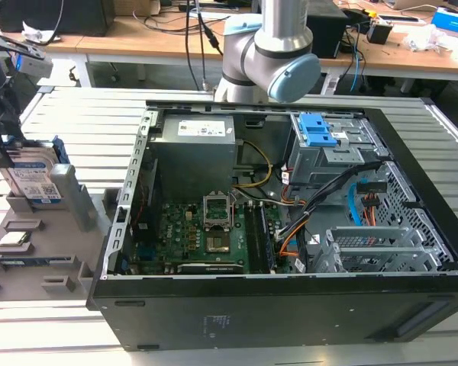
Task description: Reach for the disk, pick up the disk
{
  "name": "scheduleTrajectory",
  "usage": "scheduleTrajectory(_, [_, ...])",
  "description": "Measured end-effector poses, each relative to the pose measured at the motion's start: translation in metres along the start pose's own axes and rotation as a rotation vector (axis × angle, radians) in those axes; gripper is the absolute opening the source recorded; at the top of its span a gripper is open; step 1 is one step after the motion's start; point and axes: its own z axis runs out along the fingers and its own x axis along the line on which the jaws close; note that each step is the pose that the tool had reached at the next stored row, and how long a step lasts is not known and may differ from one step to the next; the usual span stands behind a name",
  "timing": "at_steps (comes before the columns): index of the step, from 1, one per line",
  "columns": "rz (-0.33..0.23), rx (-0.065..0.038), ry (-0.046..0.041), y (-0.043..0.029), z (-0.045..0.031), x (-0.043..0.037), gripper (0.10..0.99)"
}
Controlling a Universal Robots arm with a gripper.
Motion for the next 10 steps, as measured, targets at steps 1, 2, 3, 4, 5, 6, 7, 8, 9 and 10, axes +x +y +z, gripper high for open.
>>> scheduleTrajectory(1, [0.000,0.000,-0.0001,-0.0001,0.0025,0.0000,0.600])
scheduleTrajectory(2, [0.000,0.000,-0.0002,-0.0002,0.0039,0.0000,0.600])
scheduleTrajectory(3, [0.000,0.000,-0.0001,-0.0002,0.0053,0.0000,0.600])
scheduleTrajectory(4, [0.000,0.000,-0.0001,-0.0002,0.0061,0.0000,0.600])
scheduleTrajectory(5, [0.000,0.000,-0.0001,-0.0003,0.0070,0.0000,0.600])
scheduleTrajectory(6, [0.000,0.000,0.0000,-0.0003,0.0075,0.0000,0.600])
scheduleTrajectory(7, [0.000,0.000,0.0000,-0.0003,0.0080,0.0000,0.600])
scheduleTrajectory(8, [0.000,0.000,0.0000,-0.0003,0.0083,0.0000,0.600])
scheduleTrajectory(9, [0.000,0.000,0.0000,-0.0003,0.0088,0.0000,0.600])
scheduleTrajectory(10, [0.000,0.000,-0.0001,-0.0003,0.0093,0.0000,0.600])
